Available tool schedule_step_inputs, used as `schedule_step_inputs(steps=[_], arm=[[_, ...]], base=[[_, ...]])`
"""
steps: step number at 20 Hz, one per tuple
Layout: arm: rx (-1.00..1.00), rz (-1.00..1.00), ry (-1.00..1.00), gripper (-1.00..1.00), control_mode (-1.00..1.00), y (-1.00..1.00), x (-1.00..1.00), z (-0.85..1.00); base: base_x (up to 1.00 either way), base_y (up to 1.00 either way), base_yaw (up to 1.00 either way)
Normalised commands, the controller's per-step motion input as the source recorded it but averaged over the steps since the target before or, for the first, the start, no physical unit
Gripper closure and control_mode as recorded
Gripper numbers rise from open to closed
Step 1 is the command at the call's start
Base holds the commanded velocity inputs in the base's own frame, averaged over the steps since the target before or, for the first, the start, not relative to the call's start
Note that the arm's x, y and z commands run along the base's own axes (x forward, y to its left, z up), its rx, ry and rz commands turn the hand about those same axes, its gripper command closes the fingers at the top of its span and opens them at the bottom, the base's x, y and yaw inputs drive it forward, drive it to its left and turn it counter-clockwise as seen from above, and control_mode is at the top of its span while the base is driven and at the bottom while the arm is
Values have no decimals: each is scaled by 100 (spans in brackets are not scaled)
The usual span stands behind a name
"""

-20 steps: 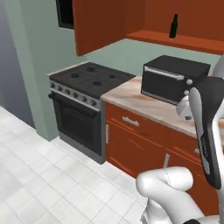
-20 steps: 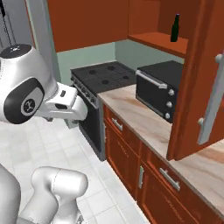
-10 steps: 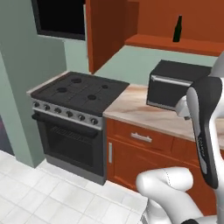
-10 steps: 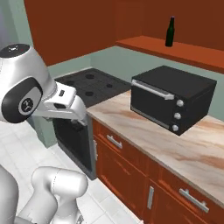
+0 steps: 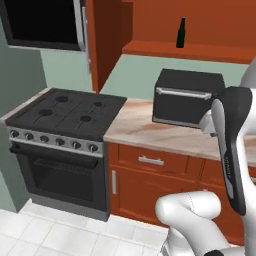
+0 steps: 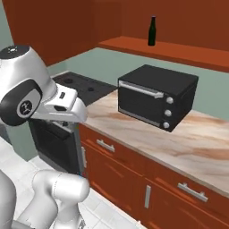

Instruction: Get the candle and the beer from the cabinet and move them to the dining counter.

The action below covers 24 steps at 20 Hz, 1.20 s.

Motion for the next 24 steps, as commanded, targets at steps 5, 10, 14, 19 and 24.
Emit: schedule_step_inputs(steps=[5,10,14,19,24], arm=[[0,0,0,-100,100,0,0,0],[0,0,0,-100,100,0,0,0],[0,0,0,-100,100,0,0,0],[0,0,0,-100,100,0,0,0],[0,0,0,-100,100,0,0,0]], base=[[4,0,-35],[22,6,-38],[33,9,-36],[34,14,-27],[19,38,-14]])
